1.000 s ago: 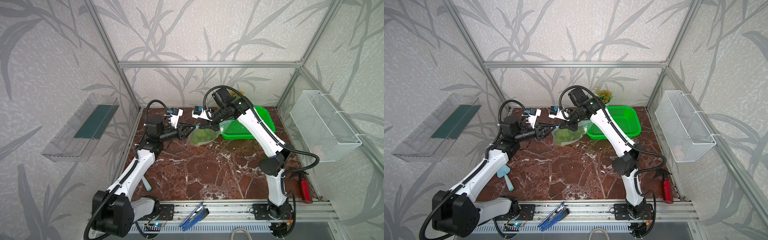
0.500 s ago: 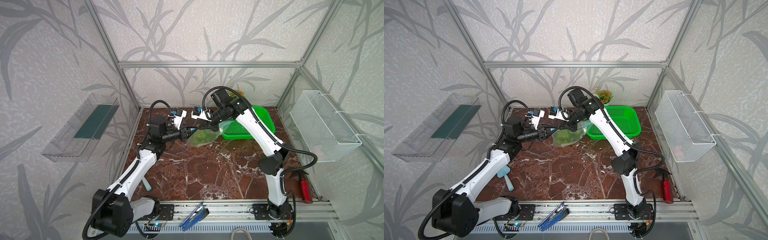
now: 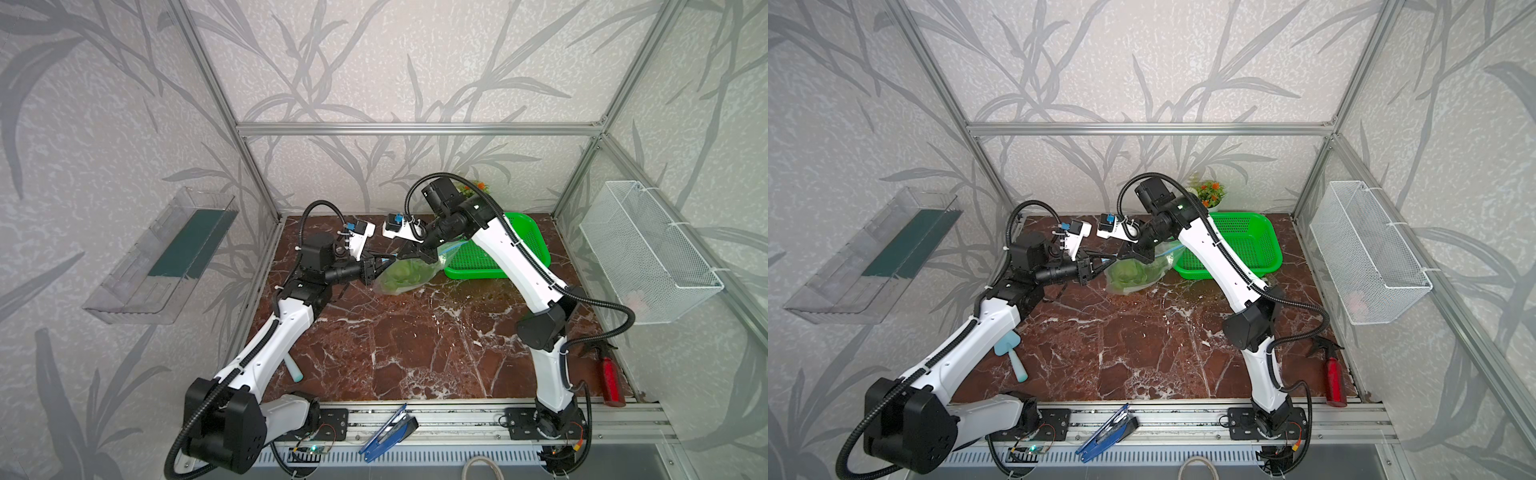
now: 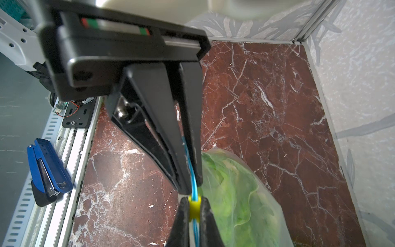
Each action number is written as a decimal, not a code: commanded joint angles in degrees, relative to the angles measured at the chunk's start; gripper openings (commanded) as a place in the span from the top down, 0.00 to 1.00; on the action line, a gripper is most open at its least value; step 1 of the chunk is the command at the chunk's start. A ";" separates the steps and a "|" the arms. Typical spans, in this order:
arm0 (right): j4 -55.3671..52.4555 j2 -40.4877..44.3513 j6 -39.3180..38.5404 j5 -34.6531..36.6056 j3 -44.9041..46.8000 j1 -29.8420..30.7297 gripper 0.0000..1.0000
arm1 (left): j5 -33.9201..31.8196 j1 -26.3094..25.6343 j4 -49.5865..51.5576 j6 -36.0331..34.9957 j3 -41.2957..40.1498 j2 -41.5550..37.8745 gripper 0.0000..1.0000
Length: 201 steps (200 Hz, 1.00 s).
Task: Open the zip-top bag and take out the chinese cabbages
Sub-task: Unzip the zipper on the zipper food storage bag.
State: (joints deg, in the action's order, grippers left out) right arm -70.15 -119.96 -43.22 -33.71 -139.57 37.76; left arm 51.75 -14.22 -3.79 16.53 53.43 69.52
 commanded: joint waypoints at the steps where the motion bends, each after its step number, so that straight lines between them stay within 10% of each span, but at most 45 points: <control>1: -0.56 -0.43 0.60 -1.45 -1.76 -0.14 1.00 | -1.00 -0.20 -1.73 0.43 1.28 -0.83 0.96; 201: -1.75 2.97 -1.23 5.49 4.62 -0.96 1.00 | -11.01 2.00 -11.85 5.35 -5.40 -6.32 1.00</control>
State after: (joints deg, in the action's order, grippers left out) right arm -66.61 -119.52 -44.25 -31.81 -136.22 37.89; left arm 43.75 -13.93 -10.35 21.54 47.81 65.91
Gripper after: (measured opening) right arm 0.081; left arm 0.047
